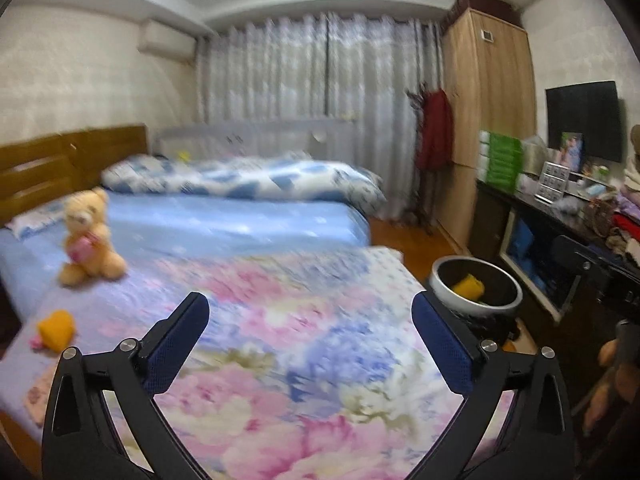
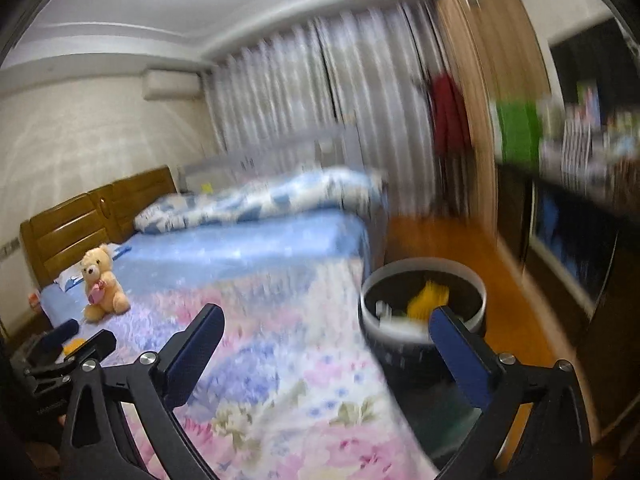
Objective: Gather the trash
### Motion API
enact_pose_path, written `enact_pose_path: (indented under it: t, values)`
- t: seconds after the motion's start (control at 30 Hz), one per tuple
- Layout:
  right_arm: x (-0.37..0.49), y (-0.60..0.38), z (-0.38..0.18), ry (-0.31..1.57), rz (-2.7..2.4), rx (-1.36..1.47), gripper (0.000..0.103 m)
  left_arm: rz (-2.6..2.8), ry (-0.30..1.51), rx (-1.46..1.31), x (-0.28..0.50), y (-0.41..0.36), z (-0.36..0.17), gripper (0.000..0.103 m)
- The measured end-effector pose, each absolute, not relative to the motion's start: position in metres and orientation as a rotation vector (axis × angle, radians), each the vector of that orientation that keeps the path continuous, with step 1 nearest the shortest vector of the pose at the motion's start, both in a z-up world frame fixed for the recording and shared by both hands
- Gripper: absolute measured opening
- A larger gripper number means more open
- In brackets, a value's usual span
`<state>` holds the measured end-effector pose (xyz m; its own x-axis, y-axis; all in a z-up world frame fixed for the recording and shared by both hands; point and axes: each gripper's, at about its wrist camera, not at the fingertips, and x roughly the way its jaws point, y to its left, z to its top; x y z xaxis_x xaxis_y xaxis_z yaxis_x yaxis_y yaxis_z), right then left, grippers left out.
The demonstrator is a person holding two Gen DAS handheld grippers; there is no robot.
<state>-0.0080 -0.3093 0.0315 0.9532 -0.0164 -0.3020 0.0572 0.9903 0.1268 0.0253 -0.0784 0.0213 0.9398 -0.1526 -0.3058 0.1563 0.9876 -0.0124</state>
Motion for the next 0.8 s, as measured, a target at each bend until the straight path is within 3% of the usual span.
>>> enact_pose_path:
  t: [0.8]
  values:
    - [-0.016, -0.281, 0.004, 0.324, -0.021, 0.074, 0.103, -0.081, 0.265, 0.073, 0.003, -0.071, 0.009, 0.103]
